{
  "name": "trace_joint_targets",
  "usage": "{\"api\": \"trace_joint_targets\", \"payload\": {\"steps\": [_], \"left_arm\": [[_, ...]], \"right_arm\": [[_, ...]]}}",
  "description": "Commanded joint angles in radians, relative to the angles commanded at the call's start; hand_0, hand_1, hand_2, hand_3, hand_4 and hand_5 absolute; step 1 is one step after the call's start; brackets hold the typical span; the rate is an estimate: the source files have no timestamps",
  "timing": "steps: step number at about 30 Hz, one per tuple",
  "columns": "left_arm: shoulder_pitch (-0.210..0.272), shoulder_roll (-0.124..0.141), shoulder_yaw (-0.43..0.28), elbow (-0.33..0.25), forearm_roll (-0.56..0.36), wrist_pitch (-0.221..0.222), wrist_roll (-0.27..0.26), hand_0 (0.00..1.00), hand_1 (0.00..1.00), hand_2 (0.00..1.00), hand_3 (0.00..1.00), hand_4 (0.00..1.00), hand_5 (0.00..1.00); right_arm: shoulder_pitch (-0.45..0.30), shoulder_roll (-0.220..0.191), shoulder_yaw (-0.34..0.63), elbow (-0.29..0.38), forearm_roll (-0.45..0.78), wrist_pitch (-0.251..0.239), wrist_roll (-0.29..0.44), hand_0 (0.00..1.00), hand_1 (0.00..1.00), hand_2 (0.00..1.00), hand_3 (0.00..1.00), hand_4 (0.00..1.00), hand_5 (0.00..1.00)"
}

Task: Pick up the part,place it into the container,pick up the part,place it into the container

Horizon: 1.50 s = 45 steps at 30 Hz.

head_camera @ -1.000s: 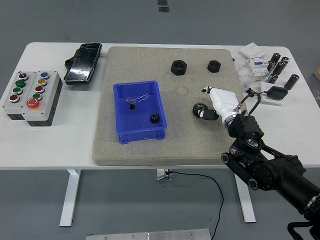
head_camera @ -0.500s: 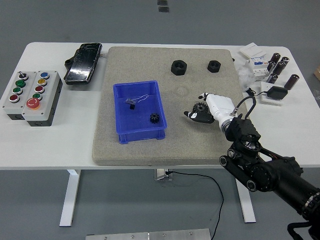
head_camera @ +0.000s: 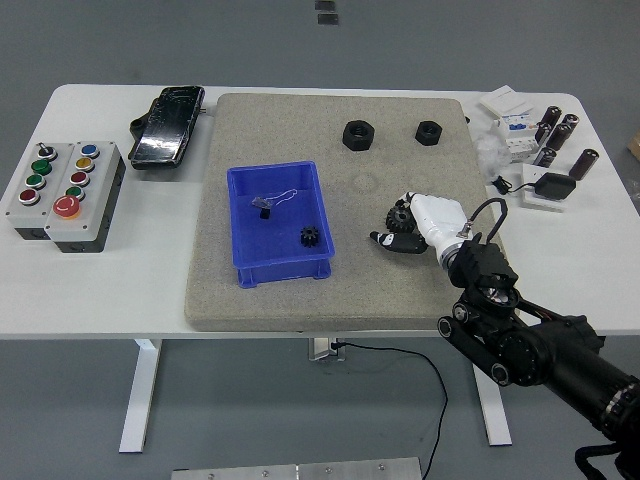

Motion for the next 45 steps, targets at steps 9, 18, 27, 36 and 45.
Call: {"api": "trace_joint_targets", "payload": {"steps": [9, 18, 27, 36, 45], "left_arm": [[-0.001, -0.001, 0.004, 0.0, -0.006, 0.001, -0.002, 0.674, 0.671, 0.59, 0.614, 0.693, 0.309], [-0.001, -0.002, 0.004, 0.0, -0.007, 0.001, -0.002, 0.675, 0.67, 0.591, 0.615, 0.692, 0.311], [-0.001, -0.003, -0.002, 0.0, -0.002, 0.001, 0.0, 0.675, 0.67, 0.591, 0.615, 0.691, 0.312], [0.0, -0.004, -0.007, 0.0, 0.005, -0.001, 0.004, 0.675, 0.67, 0.592, 0.615, 0.698, 0.317], [-0.006, -0.003, -0.027, 0.0, 0.027, -0.003, 0.017, 0.675, 0.67, 0.592, 0.615, 0.699, 0.318]], "right_arm": [[-0.001, -0.002, -0.009, -0.005, -0.007, -0.008, 0.001, 0.36, 0.55, 0.542, 0.668, 0.446, 0.002], [0.004, -0.008, -0.01, 0.004, -0.019, -0.017, 0.007, 0.367, 0.553, 0.528, 0.662, 0.4, 0.002], [0.058, -0.018, -0.029, 0.145, -0.047, -0.029, 0.001, 0.368, 0.559, 0.527, 0.664, 0.398, 0.002], [0.122, 0.022, -0.163, 0.286, -0.061, -0.03, 0.005, 0.353, 0.564, 0.622, 0.682, 0.385, 0.103], [0.148, 0.041, -0.265, 0.284, -0.066, 0.0, 0.008, 0.407, 0.655, 0.746, 0.719, 0.573, 0.273]]}}
